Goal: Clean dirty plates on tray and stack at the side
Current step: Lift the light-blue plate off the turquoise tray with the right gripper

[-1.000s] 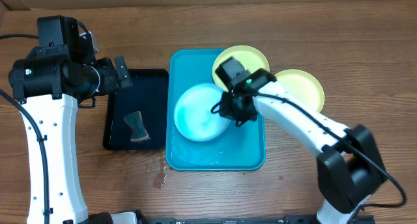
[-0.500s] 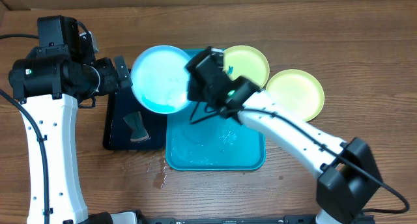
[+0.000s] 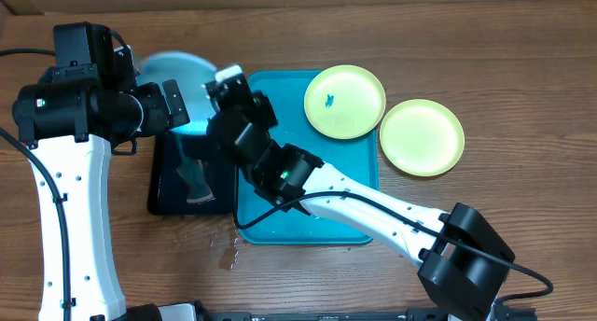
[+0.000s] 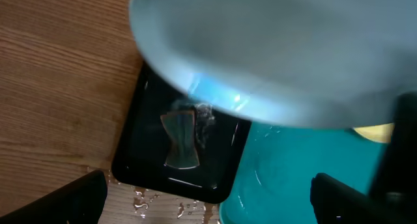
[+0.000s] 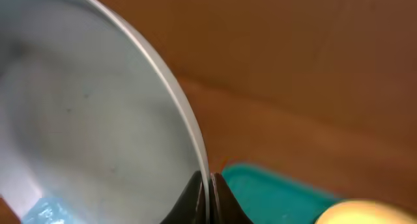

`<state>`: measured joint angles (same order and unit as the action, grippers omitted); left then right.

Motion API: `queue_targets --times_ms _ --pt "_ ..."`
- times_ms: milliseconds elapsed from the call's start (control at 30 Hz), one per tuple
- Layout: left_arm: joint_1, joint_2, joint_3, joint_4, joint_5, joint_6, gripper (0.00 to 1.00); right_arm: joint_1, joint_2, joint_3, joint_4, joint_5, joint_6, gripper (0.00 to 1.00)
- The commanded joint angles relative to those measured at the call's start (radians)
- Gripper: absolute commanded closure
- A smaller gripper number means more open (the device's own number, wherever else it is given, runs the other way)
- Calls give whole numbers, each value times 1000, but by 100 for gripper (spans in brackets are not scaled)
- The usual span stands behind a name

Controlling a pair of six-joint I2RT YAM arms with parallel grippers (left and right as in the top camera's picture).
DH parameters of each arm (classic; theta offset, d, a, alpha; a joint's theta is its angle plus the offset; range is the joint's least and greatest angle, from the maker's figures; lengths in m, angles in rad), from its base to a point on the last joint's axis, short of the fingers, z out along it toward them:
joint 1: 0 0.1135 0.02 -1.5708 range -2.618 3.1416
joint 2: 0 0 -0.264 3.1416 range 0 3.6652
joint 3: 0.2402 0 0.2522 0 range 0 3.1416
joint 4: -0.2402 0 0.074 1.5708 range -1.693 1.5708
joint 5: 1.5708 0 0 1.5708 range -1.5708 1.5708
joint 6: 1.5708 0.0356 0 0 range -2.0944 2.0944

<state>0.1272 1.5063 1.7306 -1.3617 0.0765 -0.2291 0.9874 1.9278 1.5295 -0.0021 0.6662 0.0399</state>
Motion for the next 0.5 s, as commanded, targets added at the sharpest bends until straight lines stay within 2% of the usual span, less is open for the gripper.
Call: queue_targets --times_ms 0,233,467 --pt "7 5 11 1 -6 16 0 -6 -7 22 119 109 -358 96" --pt "7 5 11 1 -6 16 0 -5 -7 22 416 108 -640 96" --pt "7 5 11 1 -6 16 0 11 -8 22 508 108 -703 96"
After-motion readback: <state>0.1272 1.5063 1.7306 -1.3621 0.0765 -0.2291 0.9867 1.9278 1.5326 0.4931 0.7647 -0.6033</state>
